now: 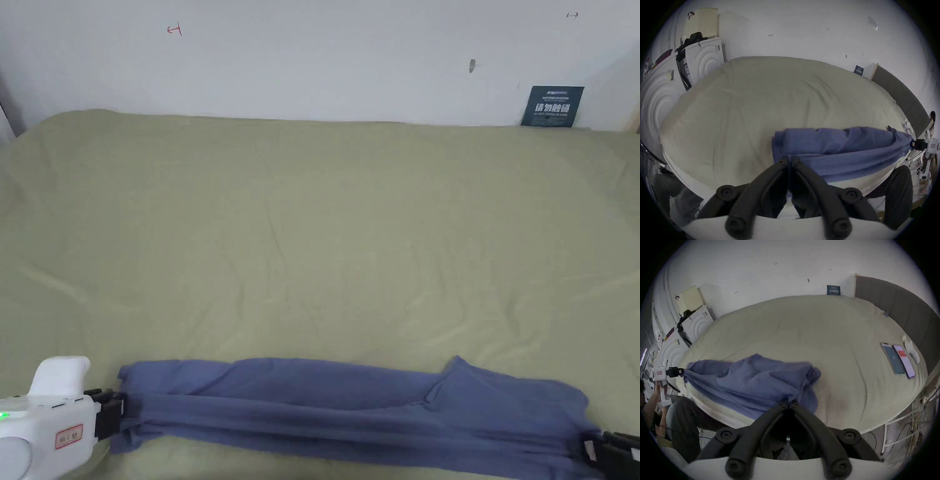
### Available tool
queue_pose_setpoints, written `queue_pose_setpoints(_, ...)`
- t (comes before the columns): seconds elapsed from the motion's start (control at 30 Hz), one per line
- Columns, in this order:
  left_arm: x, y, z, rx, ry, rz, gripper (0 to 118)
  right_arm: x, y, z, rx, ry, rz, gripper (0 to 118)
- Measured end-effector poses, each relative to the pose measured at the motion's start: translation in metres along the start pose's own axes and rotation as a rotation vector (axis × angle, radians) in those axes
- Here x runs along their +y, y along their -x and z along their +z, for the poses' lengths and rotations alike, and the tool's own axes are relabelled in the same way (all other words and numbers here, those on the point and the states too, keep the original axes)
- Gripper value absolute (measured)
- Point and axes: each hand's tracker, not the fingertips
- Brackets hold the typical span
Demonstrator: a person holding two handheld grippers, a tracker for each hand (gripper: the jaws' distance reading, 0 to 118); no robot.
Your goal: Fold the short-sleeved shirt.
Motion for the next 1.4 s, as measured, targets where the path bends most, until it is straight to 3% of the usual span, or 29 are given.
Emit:
queue_pose_setpoints(0.03, 0.000, 0.000, 0.000, 0.003, 0.002, -0.001, 86, -0.002, 0.002, -0.003, -0.003, 0.003, -0.002, 11)
queue_pose_setpoints(0.07, 0.000, 0.000, 0.000, 0.006, 0.005, -0.007, 105, -0.002, -0.001, -0.005, -0.011, 0.007, -0.004, 28)
queue_pose_setpoints(0.1, 0.001, 0.000, 0.000, 0.029, 0.017, -0.024, 116, -0.001, 0.001, -0.006, -0.030, 0.008, -0.001, 66)
queue_pose_setpoints(0.13, 0.003, 0.001, 0.001, 0.049, 0.024, -0.030, 115, 0.001, 0.005, -0.004, -0.051, 0.007, 0.005, 104)
queue_pose_setpoints(0.17, 0.004, 0.000, 0.005, 0.043, 0.015, -0.036, 114, 0.003, 0.009, -0.003, -0.065, 0.006, 0.010, 117)
queue_pose_setpoints(0.23, 0.010, -0.002, 0.018, 0.058, -0.018, -0.044, 112, 0.002, 0.004, -0.004, -0.080, -0.026, -0.020, 106)
queue_pose_setpoints(0.3, 0.017, -0.005, 0.028, 0.064, -0.043, -0.039, 93, 0.012, 0.015, 0.006, -0.058, -0.077, -0.032, 98)
queue_pose_setpoints(0.33, 0.021, -0.006, 0.033, 0.066, -0.051, -0.029, 74, 0.023, 0.030, 0.013, -0.067, -0.097, -0.042, 80)
queue_pose_setpoints(0.37, 0.025, -0.006, 0.037, 0.065, -0.067, -0.018, 35, 0.026, 0.038, 0.017, -0.072, -0.142, -0.059, 39)
queue_pose_setpoints(0.4, 0.028, -0.007, 0.041, 0.073, -0.093, -0.003, 5, 0.030, 0.047, 0.021, -0.069, -0.177, -0.066, 7)
queue_pose_setpoints(0.43, 0.030, -0.008, 0.043, 0.081, -0.103, 0.009, 1, 0.033, 0.057, 0.024, -0.076, -0.209, -0.065, 2)
queue_pose_setpoints(0.53, 0.036, -0.007, 0.048, 0.057, -0.140, 0.066, 1, 0.038, 0.098, 0.032, -0.200, -0.331, 0.001, 1)
queue_pose_setpoints(0.8, 0.061, 0.038, 0.025, -0.203, 0.027, 0.271, 1, 0.033, 0.157, 0.034, -0.182, -0.440, 0.041, 1)
queue_pose_setpoints(1.0, 0.078, 0.075, -0.019, -0.430, 0.256, 0.346, 1, 0.029, 0.179, 0.033, -0.197, -0.487, 0.089, 1)
queue_pose_setpoints(1.1, 0.080, 0.086, -0.030, -0.458, 0.298, 0.343, 1, 0.031, 0.182, 0.032, -0.198, -0.495, 0.098, 1)
queue_pose_setpoints(1.13, 0.081, 0.089, -0.035, -0.481, 0.321, 0.349, 1, 0.031, 0.183, 0.032, -0.200, -0.493, 0.100, 1)
queue_pose_setpoints(1.17, 0.082, 0.092, -0.039, -0.492, 0.323, 0.361, 11, 0.032, 0.183, 0.031, -0.201, -0.493, 0.098, 1)
queue_pose_setpoints(1.2, 0.079, 0.087, -0.034, -0.522, 0.337, 0.360, 34, 0.033, 0.182, 0.030, -0.203, -0.491, 0.095, 1)
queue_pose_setpoints(1.27, 0.078, 0.089, -0.039, -0.573, 0.352, 0.358, 117, 0.034, 0.179, 0.029, -0.186, -0.473, 0.066, 1)
queue_pose_setpoints(1.4, 0.068, 0.088, -0.057, -0.635, 0.367, 0.374, 118, 0.033, 0.173, 0.023, -0.196, -0.453, 0.052, 1)
